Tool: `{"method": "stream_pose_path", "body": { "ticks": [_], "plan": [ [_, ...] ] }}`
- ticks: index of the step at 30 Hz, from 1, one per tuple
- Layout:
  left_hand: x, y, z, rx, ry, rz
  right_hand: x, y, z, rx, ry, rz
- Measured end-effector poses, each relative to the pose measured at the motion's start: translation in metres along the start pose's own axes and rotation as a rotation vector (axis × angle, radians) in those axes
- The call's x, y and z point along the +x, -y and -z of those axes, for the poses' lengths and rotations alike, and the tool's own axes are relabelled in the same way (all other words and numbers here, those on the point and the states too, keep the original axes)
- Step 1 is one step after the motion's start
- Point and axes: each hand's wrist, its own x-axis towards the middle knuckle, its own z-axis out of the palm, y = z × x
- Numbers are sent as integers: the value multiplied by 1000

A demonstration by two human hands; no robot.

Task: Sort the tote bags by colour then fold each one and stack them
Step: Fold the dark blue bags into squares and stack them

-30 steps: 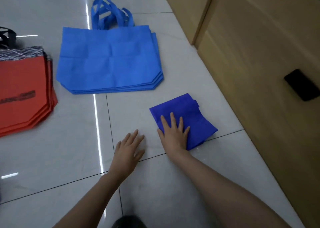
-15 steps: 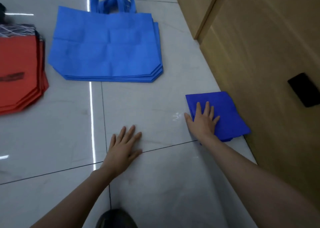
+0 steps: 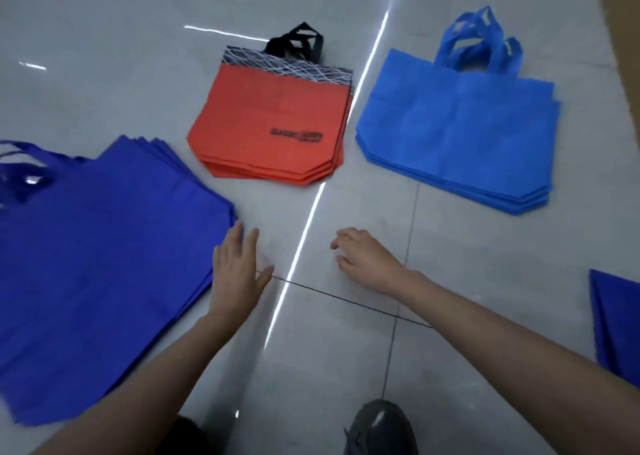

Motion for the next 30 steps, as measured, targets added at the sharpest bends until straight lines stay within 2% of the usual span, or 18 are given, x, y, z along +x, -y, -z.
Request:
{"method": "stream_pose_path", "body": {
  "ticks": [3,4,6,8,11,14,15,18,20,23,27,30],
  "plan": [
    [0,42,11,-18,46,330,30,31,-5,-41,31,63],
    [0,53,12,-40,72,400,37,38,-7,-56,38,77],
    [-2,65,15,-30,111,422,44,47,-11,-71,49,89],
    [-5,67,16,0,103,338,46,51,-16,-68,54,85],
    [-14,62,15,-15,3,229,40,50,-23,-69,56,60],
    [-23,58,6,-126,-73,79,34,49,-29,33,36,-25],
    [-27,55,3,-161,-86,-18,32,52,-28,183,13,-96],
    [-36,34,-7,-130,-103,-390,31,67,-18,878,-111,-349],
    [-41,13,-13,-94,-91,-563,28,68,-13,970,-201,-404],
    [-48,-14,-20,-75,38,-552,12,50,-10,794,-392,-417],
    [-50,-22,-29,44,253,-440,-36,5,-13,861,-689,-539],
    [-55,-21,-40,134,438,-431,-72,-29,-21,891,-817,-669]
  ]
}}
